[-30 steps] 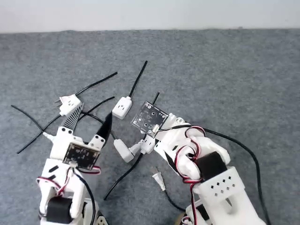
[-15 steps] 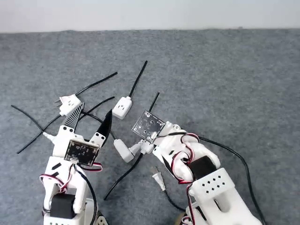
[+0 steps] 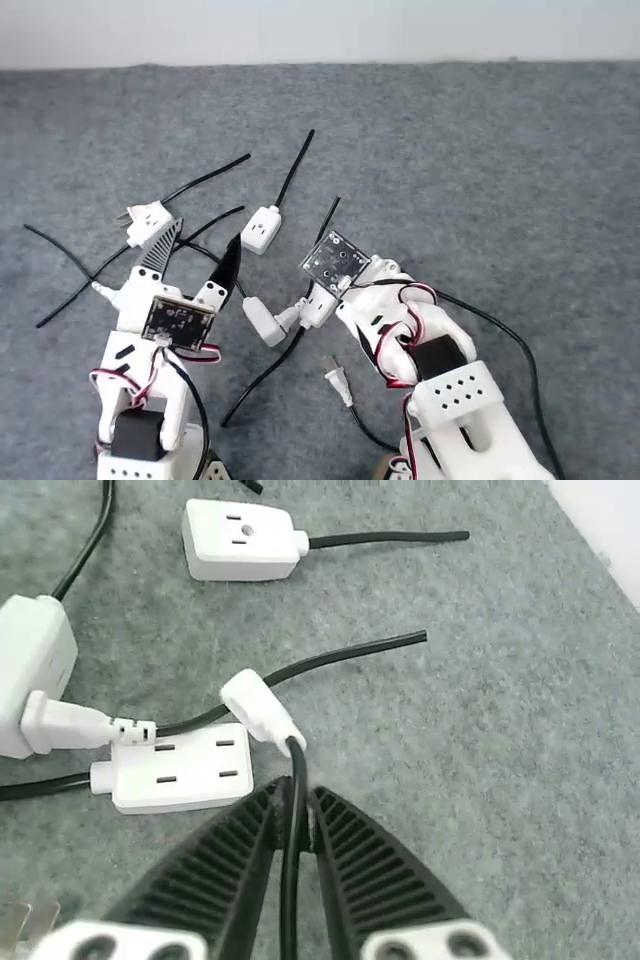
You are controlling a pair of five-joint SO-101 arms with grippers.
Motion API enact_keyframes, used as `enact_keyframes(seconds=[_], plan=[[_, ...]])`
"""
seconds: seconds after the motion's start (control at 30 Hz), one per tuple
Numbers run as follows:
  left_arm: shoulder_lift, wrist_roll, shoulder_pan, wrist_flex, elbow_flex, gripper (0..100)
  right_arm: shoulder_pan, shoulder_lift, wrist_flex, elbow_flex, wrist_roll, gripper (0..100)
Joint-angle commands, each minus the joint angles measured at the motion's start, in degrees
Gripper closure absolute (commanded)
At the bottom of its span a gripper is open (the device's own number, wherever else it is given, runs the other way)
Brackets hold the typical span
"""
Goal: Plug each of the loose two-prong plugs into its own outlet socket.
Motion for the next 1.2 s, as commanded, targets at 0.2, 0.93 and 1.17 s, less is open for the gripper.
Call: enact_keyframes(seconds=[0.2,0.93,1.17], plan=[[-0.5,0.4,0.7,-2.5,0.0,74,0.5,-0.2,-1.1,0.4,-0.3,99.1],[-0.5,0.4,0.6,-2.5,0.0,74,0.2,-0.3,-1.0,1.1,-0.2,99.0],[-0.5,0.4,0.5,-2.5,0.1,74,0.0,-0.3,-1.0,1.8,0.1,99.0]])
